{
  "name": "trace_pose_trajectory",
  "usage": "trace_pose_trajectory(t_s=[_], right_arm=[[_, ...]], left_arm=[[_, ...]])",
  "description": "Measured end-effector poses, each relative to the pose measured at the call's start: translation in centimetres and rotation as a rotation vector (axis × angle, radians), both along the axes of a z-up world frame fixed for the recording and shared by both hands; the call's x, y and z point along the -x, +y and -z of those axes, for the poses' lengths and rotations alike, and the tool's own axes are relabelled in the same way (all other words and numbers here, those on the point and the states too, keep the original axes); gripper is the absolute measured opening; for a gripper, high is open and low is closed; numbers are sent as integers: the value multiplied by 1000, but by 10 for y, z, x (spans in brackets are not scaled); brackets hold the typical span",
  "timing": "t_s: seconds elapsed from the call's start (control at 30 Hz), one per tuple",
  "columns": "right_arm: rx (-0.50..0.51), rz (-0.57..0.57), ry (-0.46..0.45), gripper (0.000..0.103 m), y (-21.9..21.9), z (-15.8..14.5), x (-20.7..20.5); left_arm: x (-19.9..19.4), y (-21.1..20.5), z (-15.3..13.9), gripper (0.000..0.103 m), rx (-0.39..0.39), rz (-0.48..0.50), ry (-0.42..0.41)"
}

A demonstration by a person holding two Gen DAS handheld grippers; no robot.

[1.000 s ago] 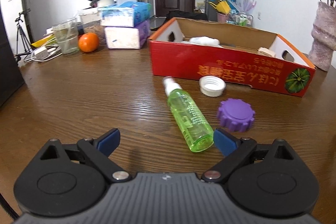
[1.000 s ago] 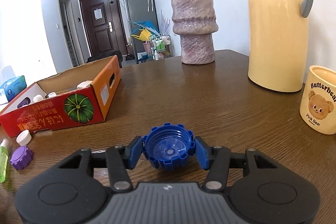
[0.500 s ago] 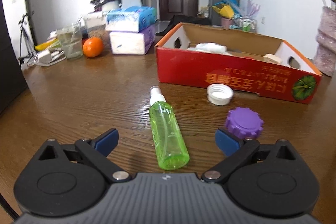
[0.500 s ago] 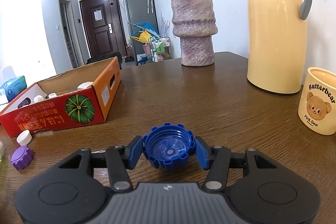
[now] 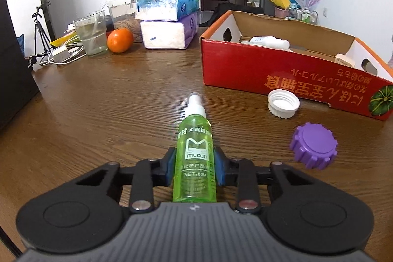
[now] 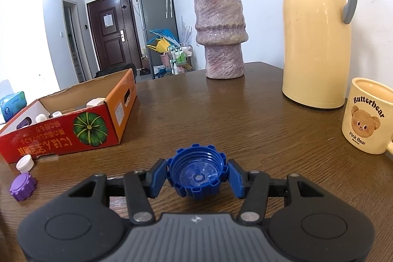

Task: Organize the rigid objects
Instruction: 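Grasp the blue cap with the right tool while the left tool grasps the green spray bottle, then carry the green spray bottle and blue cap with both tools over the box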

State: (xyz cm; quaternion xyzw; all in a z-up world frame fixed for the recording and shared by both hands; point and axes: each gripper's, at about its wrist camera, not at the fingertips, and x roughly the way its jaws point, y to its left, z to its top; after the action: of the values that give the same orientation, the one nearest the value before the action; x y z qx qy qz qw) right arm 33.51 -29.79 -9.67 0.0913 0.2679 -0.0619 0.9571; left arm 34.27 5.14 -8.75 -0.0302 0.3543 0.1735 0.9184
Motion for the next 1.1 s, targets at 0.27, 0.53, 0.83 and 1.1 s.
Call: trace_pose_trajectory(t_s=[0.27,0.53,0.83,1.1], right_arm=[[9,-10,-27,53,9,-3,8],[27,-15,-91,53,20,-8,21],[26,-35,-170,52,38,-15,40],[20,-92,-205,52,62,-19,53]], left_arm=[[2,0,-1,32,3,13,1],[6,-1,-5,32,18,38,-9],[16,-4,-16,32,26,66,-55],[28,-11,-26,32,35,108,-100]])
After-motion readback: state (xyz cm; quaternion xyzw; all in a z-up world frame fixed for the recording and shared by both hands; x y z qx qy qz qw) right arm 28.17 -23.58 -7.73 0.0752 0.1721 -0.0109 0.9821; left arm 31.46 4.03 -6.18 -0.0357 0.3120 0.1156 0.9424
